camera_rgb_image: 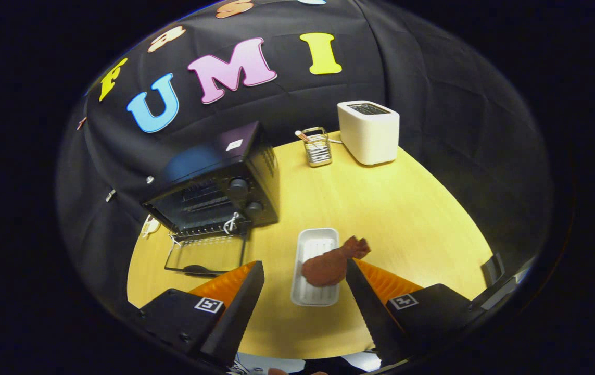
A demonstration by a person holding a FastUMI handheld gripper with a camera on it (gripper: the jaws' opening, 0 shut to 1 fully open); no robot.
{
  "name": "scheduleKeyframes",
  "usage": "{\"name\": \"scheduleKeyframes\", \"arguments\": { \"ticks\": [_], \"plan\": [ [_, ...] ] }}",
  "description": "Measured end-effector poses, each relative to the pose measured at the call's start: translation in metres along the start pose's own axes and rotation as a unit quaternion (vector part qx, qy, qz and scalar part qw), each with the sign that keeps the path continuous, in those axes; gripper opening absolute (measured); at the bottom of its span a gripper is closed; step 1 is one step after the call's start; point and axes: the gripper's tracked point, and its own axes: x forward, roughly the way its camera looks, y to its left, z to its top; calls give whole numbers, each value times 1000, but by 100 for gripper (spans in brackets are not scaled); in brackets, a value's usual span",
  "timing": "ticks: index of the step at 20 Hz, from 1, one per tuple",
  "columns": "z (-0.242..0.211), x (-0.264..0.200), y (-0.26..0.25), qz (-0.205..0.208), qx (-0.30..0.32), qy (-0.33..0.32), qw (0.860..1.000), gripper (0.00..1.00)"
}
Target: Open the toaster oven, put the food inside, and close the toaster oven door.
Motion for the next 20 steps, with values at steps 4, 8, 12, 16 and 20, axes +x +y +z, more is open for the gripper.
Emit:
{"name": "scheduleKeyframes", "arguments": {
  "ticks": [4,8,12,16,20],
  "plan": [
    [-6,22,-36,25,11,58,998,99],
    [-9,48,-46,61,27,109,992,98],
    [-19,73,-44,95,15,163,982,89],
    [-28,86,-48,111,12,211,971,72],
    [-21,93,-47,127,40,220,966,55]
  ]
}}
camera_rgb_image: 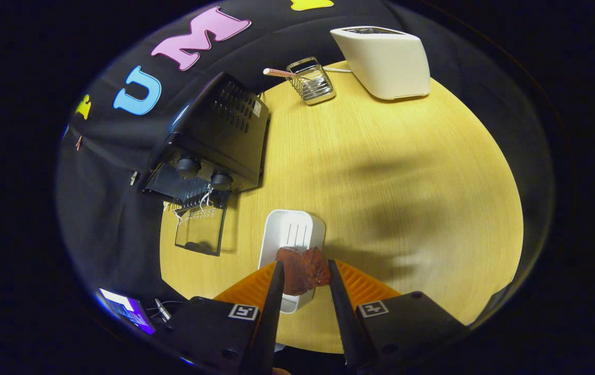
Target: Open the toaster oven, put the food inside, and close the toaster oven door.
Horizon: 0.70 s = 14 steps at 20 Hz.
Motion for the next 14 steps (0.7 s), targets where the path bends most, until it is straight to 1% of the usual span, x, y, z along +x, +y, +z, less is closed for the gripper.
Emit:
{"name": "scheduleKeyframes", "arguments": {
  "ticks": [2,3,5,6,7,8,11,14],
  "plan": [
    [0,2,-4,3,4,15,1000,41],
    [0,1,-5,5,8,19,1000,36],
    [-4,0,-7,6,21,33,999,30],
    [-3,-1,-7,7,30,39,999,28],
    [-2,-2,-7,5,33,39,999,28],
    [-2,-2,-6,6,32,36,999,25],
    [7,-12,6,23,53,17,998,18],
    [10,-26,8,18,66,-6,998,18]
  ]
}}
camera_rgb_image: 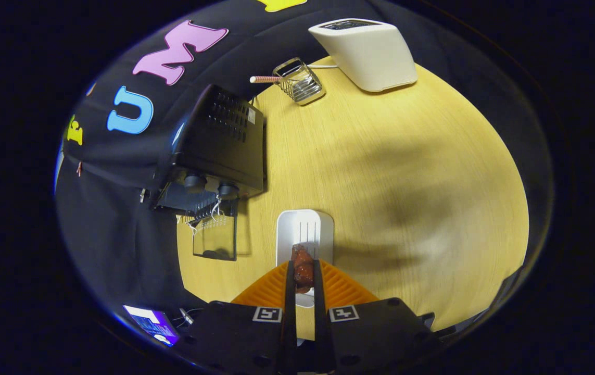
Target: Open the toaster oven, put the food inside, and close the toaster oven door.
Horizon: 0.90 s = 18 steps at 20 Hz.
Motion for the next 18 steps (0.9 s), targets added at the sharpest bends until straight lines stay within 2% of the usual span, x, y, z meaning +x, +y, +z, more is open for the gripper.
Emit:
{"name": "scheduleKeyframes", "arguments": {
  "ticks": [4,9,13,16,18],
  "plan": [
    [0,-17,4,-4,17,-27,999,18],
    [5,-41,45,24,30,-85,996,18],
    [-9,-41,102,66,46,-112,990,18],
    [-20,-24,161,116,77,-134,981,18],
    [-26,-6,189,132,94,-146,976,18]
  ]
}}
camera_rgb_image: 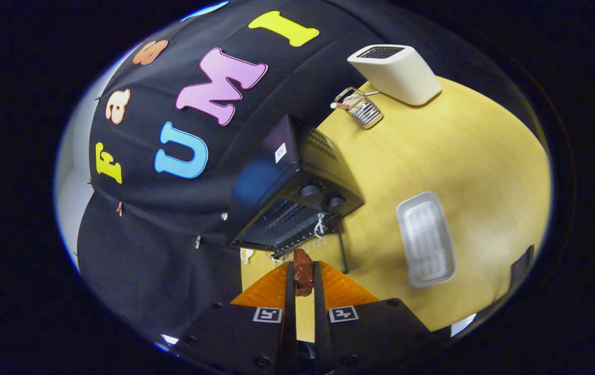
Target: Open the toaster oven, put the food inside, and close the toaster oven door.
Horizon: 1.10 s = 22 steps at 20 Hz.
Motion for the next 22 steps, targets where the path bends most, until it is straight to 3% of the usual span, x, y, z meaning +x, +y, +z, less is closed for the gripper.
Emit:
{"name": "scheduleKeyframes", "arguments": {
  "ticks": [7,9,17,22],
  "plan": [
    [-15,76,63,38,61,-93,993,18],
    [-16,96,70,32,68,-113,991,18],
    [-6,164,63,11,127,-203,971,18],
    [-1,201,51,-7,148,-219,965,18]
  ]
}}
